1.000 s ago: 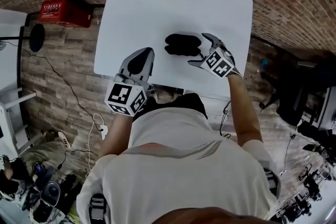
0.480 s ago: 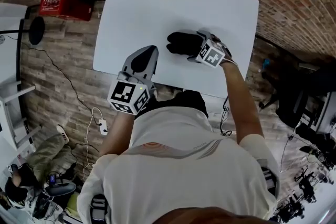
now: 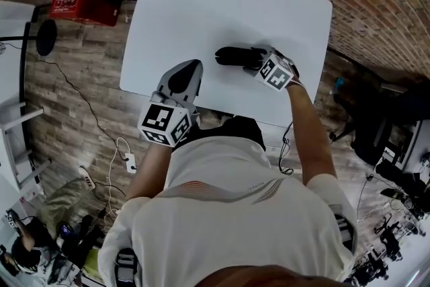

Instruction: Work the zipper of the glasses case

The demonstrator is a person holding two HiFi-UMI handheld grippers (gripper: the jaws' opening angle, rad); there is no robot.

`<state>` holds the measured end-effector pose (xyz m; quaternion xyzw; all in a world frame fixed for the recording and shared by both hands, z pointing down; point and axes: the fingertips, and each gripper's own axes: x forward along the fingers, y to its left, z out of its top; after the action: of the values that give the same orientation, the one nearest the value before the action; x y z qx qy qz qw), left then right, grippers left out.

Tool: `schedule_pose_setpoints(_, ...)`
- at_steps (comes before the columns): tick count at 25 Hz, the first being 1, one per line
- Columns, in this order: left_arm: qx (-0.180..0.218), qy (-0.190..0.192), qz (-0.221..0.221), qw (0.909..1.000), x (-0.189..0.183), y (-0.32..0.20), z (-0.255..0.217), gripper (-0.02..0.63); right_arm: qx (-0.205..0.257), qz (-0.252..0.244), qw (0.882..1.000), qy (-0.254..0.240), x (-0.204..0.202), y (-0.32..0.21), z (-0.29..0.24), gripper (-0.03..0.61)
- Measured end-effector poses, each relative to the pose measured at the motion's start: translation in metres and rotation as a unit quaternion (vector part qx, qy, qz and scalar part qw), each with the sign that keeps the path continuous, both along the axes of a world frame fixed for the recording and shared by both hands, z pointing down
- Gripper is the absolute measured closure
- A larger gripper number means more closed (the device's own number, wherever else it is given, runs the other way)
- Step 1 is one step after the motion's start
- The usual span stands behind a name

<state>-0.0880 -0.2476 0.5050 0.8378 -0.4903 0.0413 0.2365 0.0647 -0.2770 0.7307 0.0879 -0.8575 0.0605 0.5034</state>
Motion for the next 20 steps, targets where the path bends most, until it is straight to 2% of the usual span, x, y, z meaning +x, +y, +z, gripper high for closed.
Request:
schedule_pose_setpoints(3, 0.003, -0.001, 0.001, 1.0000, -0.001, 0.000, -0.002, 0.592, 0.017, -0.004, 1.000, 0.004, -0.001, -0.002, -0.003, 0.252)
schedule_pose_setpoints(6, 0.004, -0.001, 0.000, 1.0000, -0.001, 0.001, -0.003, 0.592, 0.025, 0.003, 1.000, -0.005, -0.002, -0.003, -0.008, 0.259)
schedule_pose_setpoints(13, 0.015, 0.000, 0.001, 0.9999, -0.004, 0.002, -0.012, 0.592, 0.033, 0.091, 0.992, -0.079, -0.008, -0.013, -0.052, 0.267)
schedule_pose_setpoints(16, 0.026, 0.001, 0.004, 0.9996, -0.004, 0.000, -0.020, 0.592, 0.041, 0.145, 0.981, -0.122, -0.007, -0.018, -0.080, 0.268)
schedule_pose_setpoints(20, 0.044, 0.001, 0.010, 0.9990, -0.006, -0.001, -0.033, 0.592, 0.041, 0.226, 0.954, -0.195, -0.007, -0.021, -0.128, 0.270)
